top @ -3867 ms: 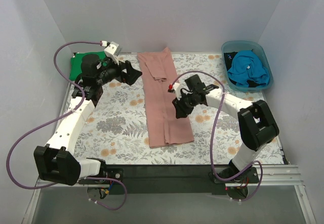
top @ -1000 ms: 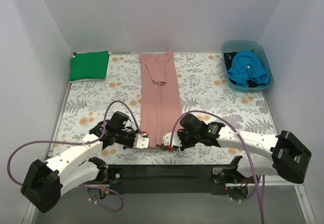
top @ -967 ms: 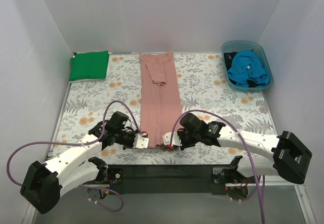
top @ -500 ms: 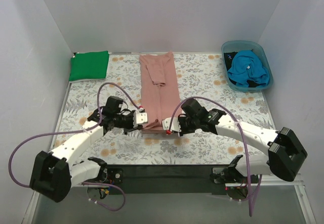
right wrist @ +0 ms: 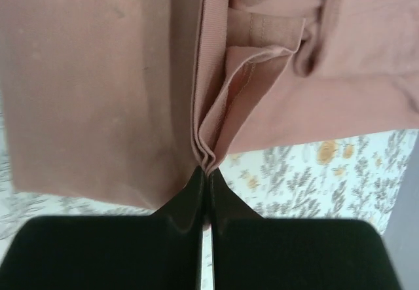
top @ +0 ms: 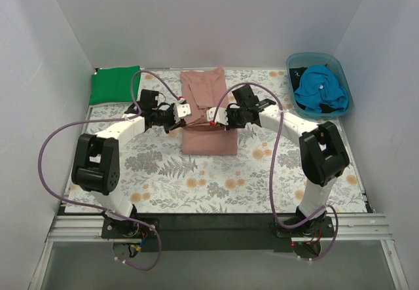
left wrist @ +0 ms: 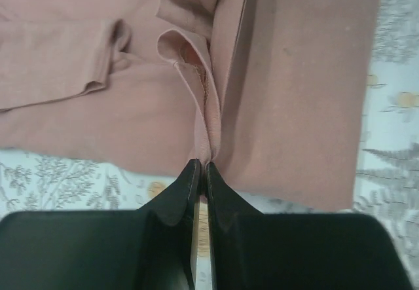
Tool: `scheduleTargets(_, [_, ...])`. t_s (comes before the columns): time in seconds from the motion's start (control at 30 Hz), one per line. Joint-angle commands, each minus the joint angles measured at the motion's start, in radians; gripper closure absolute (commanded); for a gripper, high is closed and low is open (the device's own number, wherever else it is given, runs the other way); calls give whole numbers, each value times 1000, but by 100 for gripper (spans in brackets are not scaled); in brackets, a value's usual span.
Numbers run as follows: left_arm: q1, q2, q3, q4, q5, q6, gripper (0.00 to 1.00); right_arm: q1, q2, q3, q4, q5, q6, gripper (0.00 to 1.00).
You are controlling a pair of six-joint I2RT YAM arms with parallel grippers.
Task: Fold and stack the t-shirts
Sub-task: Fold the tshirt
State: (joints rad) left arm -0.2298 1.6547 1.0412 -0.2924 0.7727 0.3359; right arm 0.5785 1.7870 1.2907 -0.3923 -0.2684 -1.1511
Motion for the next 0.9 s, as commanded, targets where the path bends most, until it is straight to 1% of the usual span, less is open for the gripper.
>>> scheduleTargets(0.0, [38,97,118,59,25,35,100,-40,81,122,0,-22,-88,99])
scheduleTargets(0.07, [52,182,161,102,5,19,100,-52,158,202,3,-26,-101,99])
scheduleTargets(0.13, [60,235,218,130,-15,-7,100,-57,233,280,7,-22,-102,99])
scheduleTargets(0.17, [60,256,233,140,-30,-17,97,-58,254,301,15,6,-98,91])
scheduleTargets(0.2, [60,289,246,150,-42,-26,87,-60,273,320,35,17,-91,79])
scheduleTargets(0.23, [60,295,250,189,-56,-41,77,-65,294,335,41,21,-85,61])
scheduleTargets(0.27, [61,297,246,208,-88,-57,69,-74,296,354,55,21,-75,20])
scheduleTargets(0.3, [63,286,235,229,-101,-67,56,-81,292,358,87,23,-47,10])
scheduleTargets(0.33, [64,272,197,286,-117,-83,45,-86,278,363,93,24,-32,9])
scheduleTargets(0.37, [67,251,178,318,-128,-113,39,-95,264,366,93,24,-18,9])
scheduleTargets(0.4, [70,231,162,335,-130,-124,36,-101,247,355,93,18,8,9])
scheduleTargets(0.47, [73,150,107,338,-124,-146,36,-108,168,311,92,9,22,12])
scheduleTargets(0.5, [75,120,76,337,-112,-170,36,-108,132,241,93,-6,27,14])
scheduleTargets(0.53, [75,46,45,322,-98,-172,37,-108,59,204,93,-20,43,16])
scheduleTargets(0.57, [75,9,-30,317,-67,-175,37,-108,20,115,89,-55,54,21])
scheduleTargets(0.6, [73,-31,-67,318,-55,-182,37,-102,-15,76,87,-66,60,23])
scheduleTargets(0.63, [70,-92,-98,311,-41,-189,38,-95,-70,30,89,-74,73,27])
scheduleTargets(0.67, [67,-120,-154,305,-38,-195,38,-79,-92,-5,89,-80,80,30])
scheduleTargets(0.7, [63,-143,-179,305,-38,-225,39,-69,-110,-68,81,-83,86,33])
scheduleTargets(0.77, [50,-189,-222,273,-24,-221,40,-40,-139,-115,79,-91,99,38])
scheduleTargets(0.8, [43,-200,-262,260,-15,-209,40,-32,-141,-137,79,-89,102,39])
scheduleTargets(0.87, [8,-220,-294,256,-24,-196,40,-3,-132,-162,81,-95,120,43])
